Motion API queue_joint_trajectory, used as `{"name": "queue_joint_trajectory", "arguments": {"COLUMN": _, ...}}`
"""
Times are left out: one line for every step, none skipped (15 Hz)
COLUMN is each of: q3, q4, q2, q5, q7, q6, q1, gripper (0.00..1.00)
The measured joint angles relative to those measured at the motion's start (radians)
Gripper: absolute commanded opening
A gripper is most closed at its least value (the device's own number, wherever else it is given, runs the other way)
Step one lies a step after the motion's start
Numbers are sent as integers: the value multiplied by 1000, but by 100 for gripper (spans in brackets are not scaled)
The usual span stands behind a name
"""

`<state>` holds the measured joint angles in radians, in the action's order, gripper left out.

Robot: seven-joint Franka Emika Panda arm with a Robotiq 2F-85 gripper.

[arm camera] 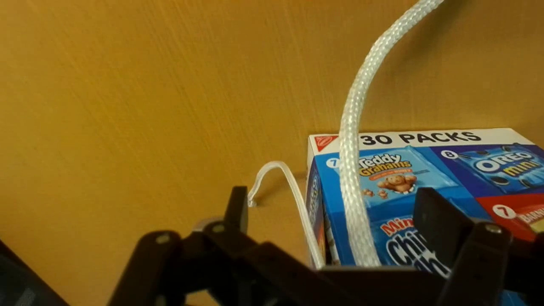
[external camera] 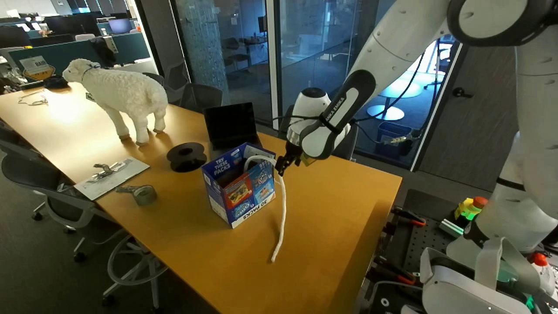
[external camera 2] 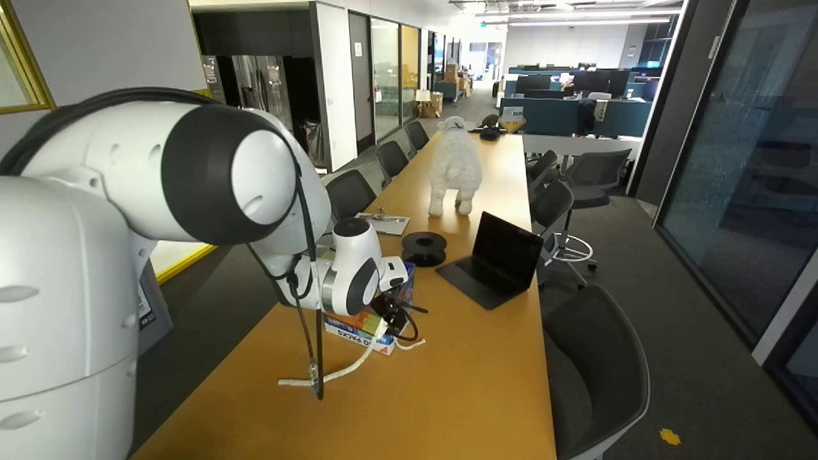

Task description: Pick up the ropes from the table and put them in the box

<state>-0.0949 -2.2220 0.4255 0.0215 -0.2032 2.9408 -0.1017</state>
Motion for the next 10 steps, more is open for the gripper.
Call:
{"name": "queue_joint_trajectory", "arguments": {"q3": -6, "q4": 21, "q2": 34, "q5": 0, "q7": -20, "q6": 3, "q1": -12, "gripper": 100}}
{"name": "queue_joint_trajectory", "arguments": {"q3": -8, "q4": 46, "q2": 67, "q5": -2, "q7": -35, "q6": 4, "q1": -20, "gripper": 100}}
{"name": "queue_joint_trajectory", "arguments": {"q3": -8, "q4": 74, "q2": 100, "q5": -6, "q7": -45, "q6": 5, "q1": -25, "gripper": 100}}
{"name": "queue_joint_trajectory", "arguments": {"q3": -8, "q4": 102, "q2": 130, "q5": -7, "q7": -52, "q6": 5, "q1": -27, "gripper": 100}}
{"name": "queue_joint_trajectory", "arguments": {"q3": -10, "q4": 130, "q2": 159, "q5": -8, "q7": -58, "q6": 5, "q1": -27, "gripper": 100}}
{"name": "queue_joint_trajectory", "arguments": {"q3": -12, "q4": 157, "q2": 184, "q5": -10, "q7": -61, "q6": 5, "q1": -27, "gripper": 100}}
{"name": "queue_joint_trajectory", "arguments": {"q3": -16, "q4": 181, "q2": 206, "q5": -12, "q7": -63, "q6": 5, "q1": -27, "gripper": 100}}
{"name": "queue_joint_trajectory", "arguments": {"q3": -20, "q4": 203, "q2": 225, "q5": -13, "q7": -64, "q6": 5, "q1": -27, "gripper": 100}}
{"name": "queue_joint_trajectory", "arguments": {"q3": -25, "q4": 222, "q2": 242, "q5": -13, "q7": -65, "q6": 5, "q1": -27, "gripper": 100}}
{"name": "queue_joint_trajectory", "arguments": {"q3": -30, "q4": 237, "q2": 256, "q5": -14, "q7": -65, "q6": 6, "q1": -27, "gripper": 100}}
